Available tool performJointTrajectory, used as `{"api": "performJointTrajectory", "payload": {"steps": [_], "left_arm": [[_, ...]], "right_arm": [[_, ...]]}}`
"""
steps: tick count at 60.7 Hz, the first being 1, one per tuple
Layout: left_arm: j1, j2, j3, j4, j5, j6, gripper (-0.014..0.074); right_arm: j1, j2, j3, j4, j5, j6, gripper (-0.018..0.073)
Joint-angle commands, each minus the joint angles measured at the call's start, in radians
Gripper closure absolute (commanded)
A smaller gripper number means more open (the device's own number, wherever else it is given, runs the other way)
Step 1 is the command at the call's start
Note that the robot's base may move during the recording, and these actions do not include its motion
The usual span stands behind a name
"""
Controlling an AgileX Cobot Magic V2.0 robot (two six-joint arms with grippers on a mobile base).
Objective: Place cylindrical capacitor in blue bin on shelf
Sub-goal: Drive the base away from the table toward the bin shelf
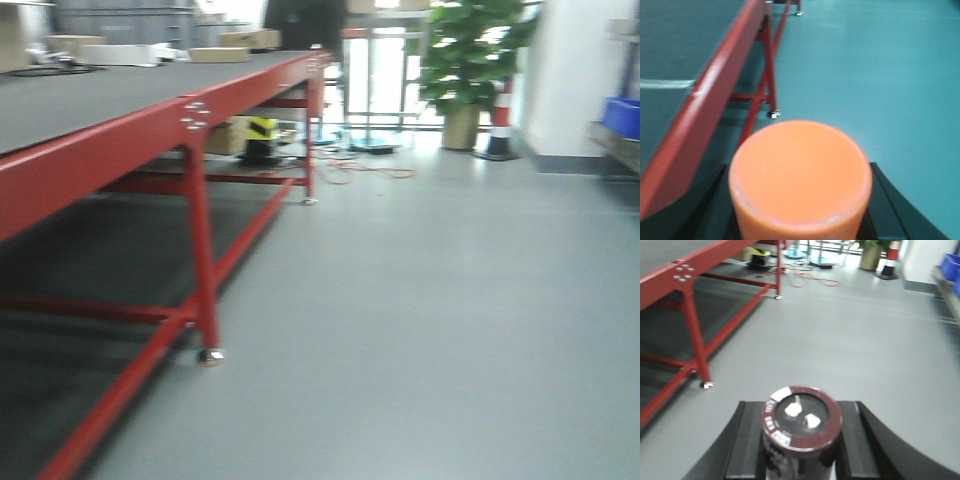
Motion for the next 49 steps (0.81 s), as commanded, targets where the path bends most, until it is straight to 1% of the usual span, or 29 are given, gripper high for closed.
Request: {"api": "performJointTrajectory", "payload": {"steps": [1,49], "left_arm": [[-0.005,-0.004,0.0,-0.004,-0.029,0.002,0.0707],[-0.005,-0.004,0.0,-0.004,-0.029,0.002,0.0707]], "right_arm": [[0.001,-0.001,-0.009,-0.012,-0.03,0.0,0.0701],[0.001,-0.001,-0.009,-0.012,-0.03,0.0,0.0701]]}}
